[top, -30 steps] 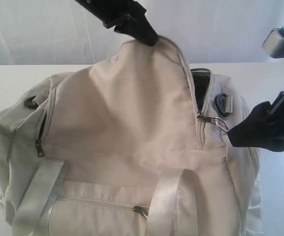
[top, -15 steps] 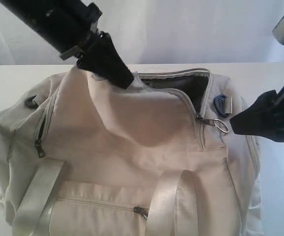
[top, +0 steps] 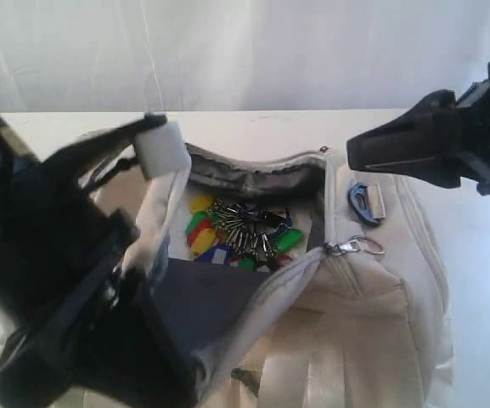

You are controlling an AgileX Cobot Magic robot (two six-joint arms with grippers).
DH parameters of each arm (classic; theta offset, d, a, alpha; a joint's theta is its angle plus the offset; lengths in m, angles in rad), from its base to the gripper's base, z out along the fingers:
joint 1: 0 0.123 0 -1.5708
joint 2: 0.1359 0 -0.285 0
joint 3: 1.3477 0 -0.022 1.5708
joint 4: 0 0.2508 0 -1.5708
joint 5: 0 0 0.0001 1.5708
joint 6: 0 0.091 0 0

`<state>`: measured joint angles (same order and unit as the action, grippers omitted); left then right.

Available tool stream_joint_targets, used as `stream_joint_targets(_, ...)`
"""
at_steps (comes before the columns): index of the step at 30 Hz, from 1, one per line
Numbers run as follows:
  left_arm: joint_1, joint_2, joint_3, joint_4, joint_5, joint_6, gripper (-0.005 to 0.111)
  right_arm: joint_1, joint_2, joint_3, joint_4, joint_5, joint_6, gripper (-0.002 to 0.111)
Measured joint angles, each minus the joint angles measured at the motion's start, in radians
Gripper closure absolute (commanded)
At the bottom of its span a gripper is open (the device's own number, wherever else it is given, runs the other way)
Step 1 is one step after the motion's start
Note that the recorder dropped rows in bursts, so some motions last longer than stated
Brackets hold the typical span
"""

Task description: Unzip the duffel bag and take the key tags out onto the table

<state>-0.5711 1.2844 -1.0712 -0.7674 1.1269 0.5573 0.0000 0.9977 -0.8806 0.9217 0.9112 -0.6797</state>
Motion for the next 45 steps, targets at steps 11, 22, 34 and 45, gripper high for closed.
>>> stream_joint_targets(11,-0.027,-0.022,0.209,-0.044,-0.092,0.026,0.101,0.085,0.099,-0.004,0.14,0.049,-0.089,0.08)
stream_joint_targets(22,-0.033,-0.022,0.213,-0.046,-0.126,0.045,0.043,0.348,0.299,-0.004,0.152,-0.105,-0.089,0.08)
stream_joint_targets(34,-0.033,-0.156,0.135,0.213,-0.059,-0.068,0.053,0.568,0.496,-0.004,0.155,-0.182,-0.094,0.08)
stream_joint_targets(45,-0.033,-0.276,0.072,0.61,-0.27,-0.402,0.053,0.775,0.515,-0.083,0.169,-0.174,-0.115,0.051)
